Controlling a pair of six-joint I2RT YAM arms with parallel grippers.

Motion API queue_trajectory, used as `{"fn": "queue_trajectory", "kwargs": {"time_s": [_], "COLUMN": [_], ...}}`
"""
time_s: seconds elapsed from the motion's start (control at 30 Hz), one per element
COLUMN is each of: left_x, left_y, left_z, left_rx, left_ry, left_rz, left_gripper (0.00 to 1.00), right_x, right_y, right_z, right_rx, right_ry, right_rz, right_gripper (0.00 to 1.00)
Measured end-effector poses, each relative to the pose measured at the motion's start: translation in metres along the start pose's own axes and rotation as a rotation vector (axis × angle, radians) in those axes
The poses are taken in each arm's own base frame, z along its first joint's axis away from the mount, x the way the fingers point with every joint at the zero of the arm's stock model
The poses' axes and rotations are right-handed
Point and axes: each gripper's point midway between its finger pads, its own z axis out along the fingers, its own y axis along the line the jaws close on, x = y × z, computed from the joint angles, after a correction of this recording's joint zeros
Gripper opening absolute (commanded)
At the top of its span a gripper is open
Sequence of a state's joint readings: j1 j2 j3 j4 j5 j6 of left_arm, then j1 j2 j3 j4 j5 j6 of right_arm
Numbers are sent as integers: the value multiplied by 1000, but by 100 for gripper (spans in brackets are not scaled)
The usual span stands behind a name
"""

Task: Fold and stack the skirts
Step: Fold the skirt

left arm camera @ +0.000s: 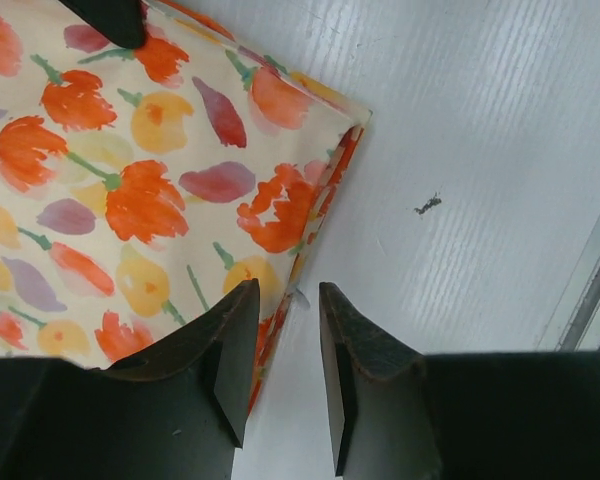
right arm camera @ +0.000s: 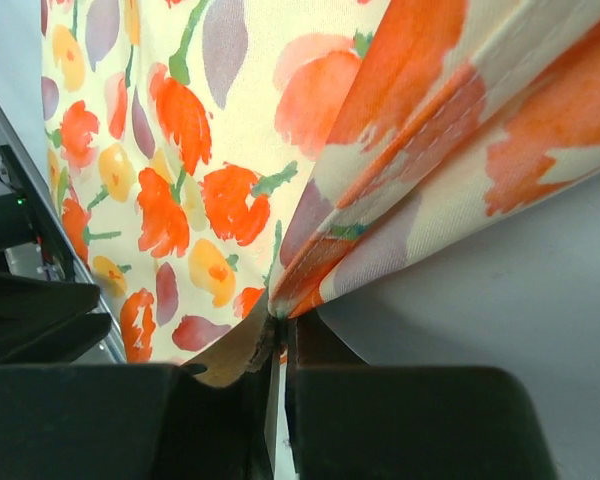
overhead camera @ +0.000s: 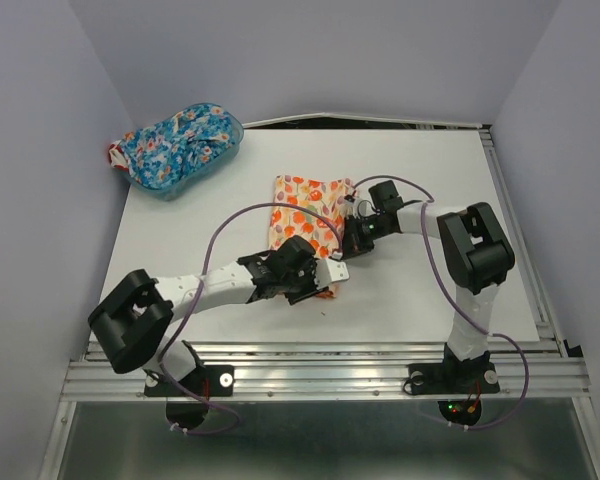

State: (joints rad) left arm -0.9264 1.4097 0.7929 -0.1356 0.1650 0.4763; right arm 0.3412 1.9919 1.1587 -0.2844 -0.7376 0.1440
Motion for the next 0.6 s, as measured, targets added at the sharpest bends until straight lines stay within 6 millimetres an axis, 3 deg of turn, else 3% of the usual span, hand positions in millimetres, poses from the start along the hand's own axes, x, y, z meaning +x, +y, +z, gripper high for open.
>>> {"fn": "queue_trajectory", "kwargs": {"time_s": [0.13, 0.2, 0.3, 0.4, 0.6], "left_x": [17, 25, 17, 12, 5], "left_y": [-1, -2, -1, -2, -4], "left_z": [23, 35, 41, 45, 49], "left_rx": [32, 57, 88, 114, 152], "left_ry": [54, 74, 55, 43, 29], "left_rz": [-5, -3, -9, -10, -17], "left_gripper": [29, 26, 22, 18, 17], "right_x": [0, 1, 0, -2, 3], "right_y": [-1, 0, 5, 8, -1], "right_z": [-2, -3, -8, -16, -31], "right_rx": [10, 12, 5, 18, 34], "right_ry": [7, 9, 9, -1, 12], "right_rz": [-4, 0, 28, 67, 211], "right_gripper": [20, 39, 61, 66, 67]}}
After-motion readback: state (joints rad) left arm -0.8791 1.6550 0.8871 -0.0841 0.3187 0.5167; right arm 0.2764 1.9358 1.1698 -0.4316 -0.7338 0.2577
